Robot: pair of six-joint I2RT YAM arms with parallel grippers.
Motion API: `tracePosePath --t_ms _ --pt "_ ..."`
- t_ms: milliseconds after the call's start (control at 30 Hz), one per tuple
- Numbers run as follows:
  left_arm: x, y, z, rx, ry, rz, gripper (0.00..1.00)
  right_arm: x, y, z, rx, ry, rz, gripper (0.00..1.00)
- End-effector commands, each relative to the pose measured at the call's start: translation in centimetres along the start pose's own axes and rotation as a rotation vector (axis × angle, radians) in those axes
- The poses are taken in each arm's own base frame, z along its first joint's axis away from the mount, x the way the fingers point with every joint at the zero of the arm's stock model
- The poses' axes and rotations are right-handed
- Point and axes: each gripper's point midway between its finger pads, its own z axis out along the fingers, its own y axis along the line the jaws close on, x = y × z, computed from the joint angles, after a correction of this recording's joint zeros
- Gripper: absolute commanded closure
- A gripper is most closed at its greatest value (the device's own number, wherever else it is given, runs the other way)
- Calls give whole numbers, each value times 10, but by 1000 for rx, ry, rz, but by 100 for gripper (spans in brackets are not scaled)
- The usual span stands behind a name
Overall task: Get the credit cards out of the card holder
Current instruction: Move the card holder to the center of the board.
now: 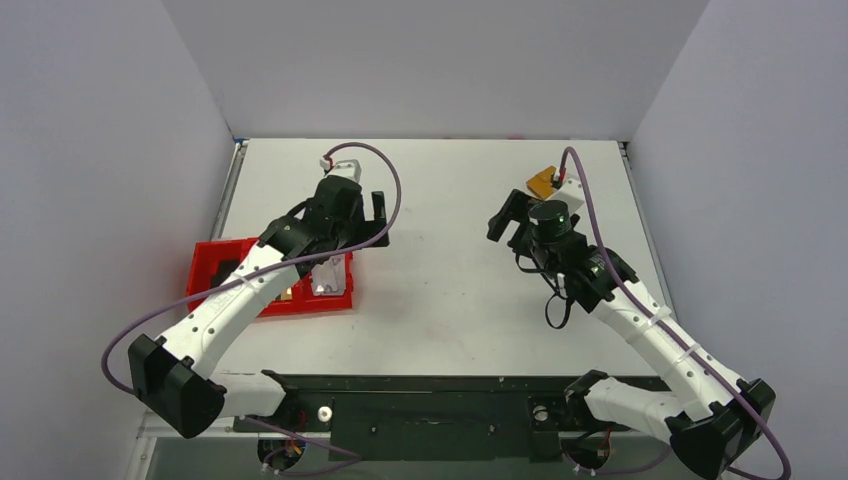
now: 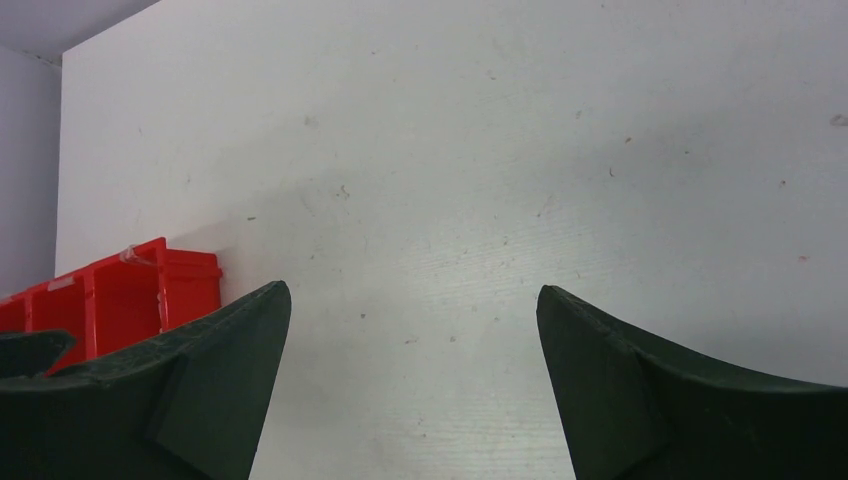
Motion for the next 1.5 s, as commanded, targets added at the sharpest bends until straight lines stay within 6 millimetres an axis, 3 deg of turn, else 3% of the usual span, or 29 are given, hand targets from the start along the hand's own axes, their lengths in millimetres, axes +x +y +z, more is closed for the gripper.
tracePosePath --t_ms 0,233,367,467,700,867,900,933,967,1000,1033,1067,1100,1167,1200,1233,1267,1300,1333,1367,1400,1433,1467 --pt "-15 -4 -14 32 -58 1 2 -28 9 -8 4 -74 -3 11" --pt "-8 -2 -12 25 -25 15 2 -36 6 -5 43 -82 -15 10" --pt "-7 -3 -13 35 -14 16 2 -38 -3 19 85 -30 8 10" --pt "-6 -6 -15 50 8 26 2 -57 -14 37 122 -39 27 10" --pt "-8 -6 -25 57 21 25 2 -80 -64 106 286 -29 74 11" --pt "-11 -4 -36 58 21 24 2 -99 -87 152 327 -38 130 12" --pt "-12 -4 -39 60 17 21 2 -95 -98 166 348 -18 133 12" --pt "-13 -4 -41 62 16 18 2 -108 -97 172 342 -37 137 12" --pt "-14 -4 -43 69 12 13 2 -102 -108 187 367 -10 132 12" --pt "-14 -5 -45 74 11 9 2 -115 -106 193 360 -29 137 12" --pt "-15 -6 -47 81 8 1 2 -110 -118 208 383 -3 141 13" --pt "-15 -6 -49 85 8 -1 2 -123 -116 215 374 -24 149 14" --pt "-15 -6 -52 89 5 -7 2 -115 -129 231 399 -1 154 14" --pt "-15 -5 -54 88 4 -13 2 -128 -135 251 406 -16 170 15" --pt "-16 -5 -56 87 3 -15 2 -118 -144 265 423 7 171 16" --pt "-15 -4 -56 84 6 -14 2 -129 -145 270 418 -14 181 16" --pt "-15 -3 -57 81 6 -13 2 -121 -153 282 432 3 181 17" --pt "-15 -2 -58 76 9 -14 2 -133 -154 285 430 -24 184 17" --pt "-15 -1 -59 74 8 -13 2 -127 -163 296 446 -17 182 18" --pt "-14 0 -60 71 12 -12 2 -139 -162 299 437 -42 178 18" --pt "-14 0 -61 70 11 -12 2 -135 -172 309 450 -36 178 19" --pt "-14 1 -61 68 13 -12 2 -148 -169 312 436 -61 174 20" --pt "-14 1 -62 69 13 -13 2 -140 -174 325 434 -42 173 21"
